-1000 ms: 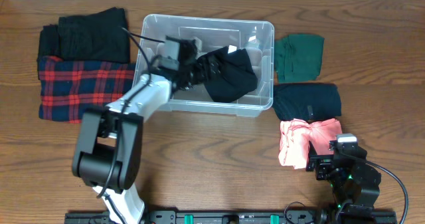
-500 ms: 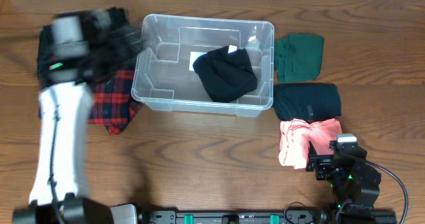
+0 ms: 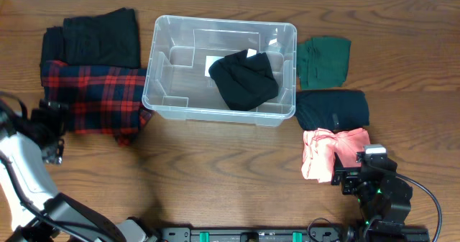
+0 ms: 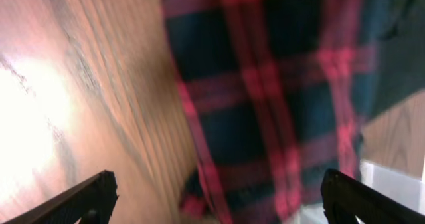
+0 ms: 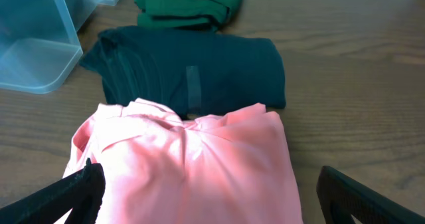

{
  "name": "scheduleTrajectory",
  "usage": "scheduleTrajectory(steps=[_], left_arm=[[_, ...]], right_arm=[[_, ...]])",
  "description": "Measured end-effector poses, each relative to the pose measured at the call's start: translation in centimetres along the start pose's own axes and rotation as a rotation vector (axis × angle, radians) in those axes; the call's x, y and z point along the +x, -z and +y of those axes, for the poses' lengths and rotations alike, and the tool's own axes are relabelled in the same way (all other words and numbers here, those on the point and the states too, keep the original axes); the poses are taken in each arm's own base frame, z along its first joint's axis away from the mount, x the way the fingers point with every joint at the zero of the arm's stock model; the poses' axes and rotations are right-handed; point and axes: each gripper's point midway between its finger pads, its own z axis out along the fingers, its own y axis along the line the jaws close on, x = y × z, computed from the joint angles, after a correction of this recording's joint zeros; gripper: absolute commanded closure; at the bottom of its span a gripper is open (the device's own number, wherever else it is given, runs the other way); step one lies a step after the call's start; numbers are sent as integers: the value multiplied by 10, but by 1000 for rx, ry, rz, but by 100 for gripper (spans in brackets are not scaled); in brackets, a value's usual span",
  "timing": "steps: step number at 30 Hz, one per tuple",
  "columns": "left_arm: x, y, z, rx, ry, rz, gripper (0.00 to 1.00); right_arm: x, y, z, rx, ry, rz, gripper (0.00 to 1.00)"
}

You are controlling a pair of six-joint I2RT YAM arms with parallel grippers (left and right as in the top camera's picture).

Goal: Pack container
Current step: 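Move the left gripper back and grasp the red plaid shirt, then lift the red plaid shirt into the bin and release it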

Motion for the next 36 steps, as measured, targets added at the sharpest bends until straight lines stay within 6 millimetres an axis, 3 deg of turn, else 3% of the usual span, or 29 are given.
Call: scheduleTrajectory(steps=[5, 9, 18, 26, 28, 31, 36], left_arm=[[5, -32, 35, 55, 69, -7, 2], [9, -46, 45, 90, 70, -30, 2], [7, -80, 40, 149, 40, -13, 2], [-11, -97, 6, 348, -19, -23, 1], [-13, -100, 0, 388, -32, -15, 13], [-10, -107, -1, 409, -29, 10, 50], [-1, -117, 6, 403, -21, 48, 85]], right_arm=[[0, 0, 0, 0, 0, 0, 1], [0, 0, 0, 0, 0, 0, 1], [0, 0, 0, 0, 0, 0, 1], [0, 0, 0, 0, 0, 0, 1], [0, 0, 0, 0, 0, 0, 1], [0, 0, 0, 0, 0, 0, 1], [0, 0, 0, 0, 0, 0, 1]])
